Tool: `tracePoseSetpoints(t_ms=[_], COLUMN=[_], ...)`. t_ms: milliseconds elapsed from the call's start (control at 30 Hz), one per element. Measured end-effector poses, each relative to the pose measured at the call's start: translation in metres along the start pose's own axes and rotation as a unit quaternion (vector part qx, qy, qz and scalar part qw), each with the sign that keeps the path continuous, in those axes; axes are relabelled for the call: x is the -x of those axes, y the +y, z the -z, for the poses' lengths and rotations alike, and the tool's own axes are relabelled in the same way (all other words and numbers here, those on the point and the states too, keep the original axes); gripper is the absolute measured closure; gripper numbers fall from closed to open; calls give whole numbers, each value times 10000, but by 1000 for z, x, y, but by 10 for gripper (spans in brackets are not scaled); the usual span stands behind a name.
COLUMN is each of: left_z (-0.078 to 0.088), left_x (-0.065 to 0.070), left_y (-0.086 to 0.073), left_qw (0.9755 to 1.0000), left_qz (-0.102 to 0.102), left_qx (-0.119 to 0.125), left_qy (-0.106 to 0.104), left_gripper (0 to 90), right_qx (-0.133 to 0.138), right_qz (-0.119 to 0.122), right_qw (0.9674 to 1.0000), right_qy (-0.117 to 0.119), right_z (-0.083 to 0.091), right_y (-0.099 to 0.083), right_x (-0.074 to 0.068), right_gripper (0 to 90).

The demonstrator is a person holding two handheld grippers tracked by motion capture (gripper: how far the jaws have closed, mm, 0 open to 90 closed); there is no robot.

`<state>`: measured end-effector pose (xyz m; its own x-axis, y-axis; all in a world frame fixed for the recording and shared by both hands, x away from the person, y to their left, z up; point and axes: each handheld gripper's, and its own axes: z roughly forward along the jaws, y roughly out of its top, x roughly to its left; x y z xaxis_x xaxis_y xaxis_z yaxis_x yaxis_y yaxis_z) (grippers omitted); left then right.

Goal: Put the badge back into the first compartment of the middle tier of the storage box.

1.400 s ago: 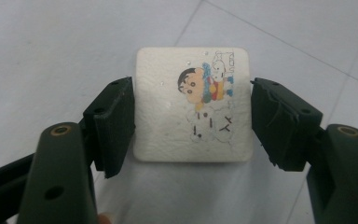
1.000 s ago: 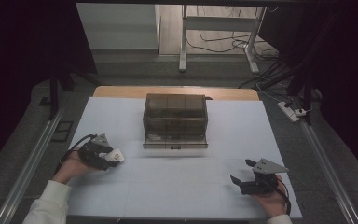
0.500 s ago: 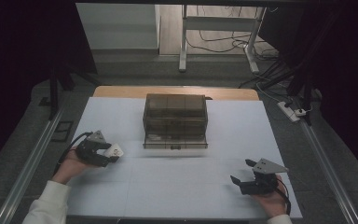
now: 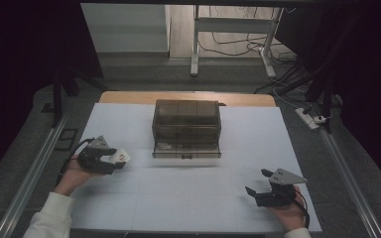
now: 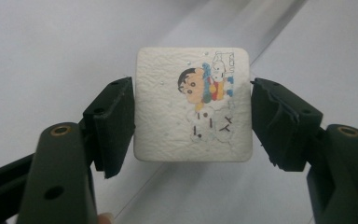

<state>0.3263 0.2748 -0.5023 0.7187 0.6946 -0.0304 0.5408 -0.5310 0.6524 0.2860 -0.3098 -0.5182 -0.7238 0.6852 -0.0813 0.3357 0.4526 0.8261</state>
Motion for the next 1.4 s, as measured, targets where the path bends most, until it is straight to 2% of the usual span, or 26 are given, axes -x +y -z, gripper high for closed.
tracePoseSetpoints(t_ms=[200,533,933,1400], left_z=[4,10,14,12], left_x=[2,10,21,30], left_y=[3,12,24,37], left_qw=[9999,9993,9983,9977], left_qz=[-12,-130,-348,-363], left_qx=[144,351,456,554], left_qy=[93,74,105,107], left_gripper=[326,325,325,325], right_qx=[1,-15,-5,0], right_qz=[-1,9,-1,12], right_qw=[10000,10000,10000,10000], right_qy=[8,4,-10,-6], right_z=[0,0,0,0], right_y=[0,0,0,0], right_x=[0,0,-1,-1], right_gripper=[113,113,114,114])
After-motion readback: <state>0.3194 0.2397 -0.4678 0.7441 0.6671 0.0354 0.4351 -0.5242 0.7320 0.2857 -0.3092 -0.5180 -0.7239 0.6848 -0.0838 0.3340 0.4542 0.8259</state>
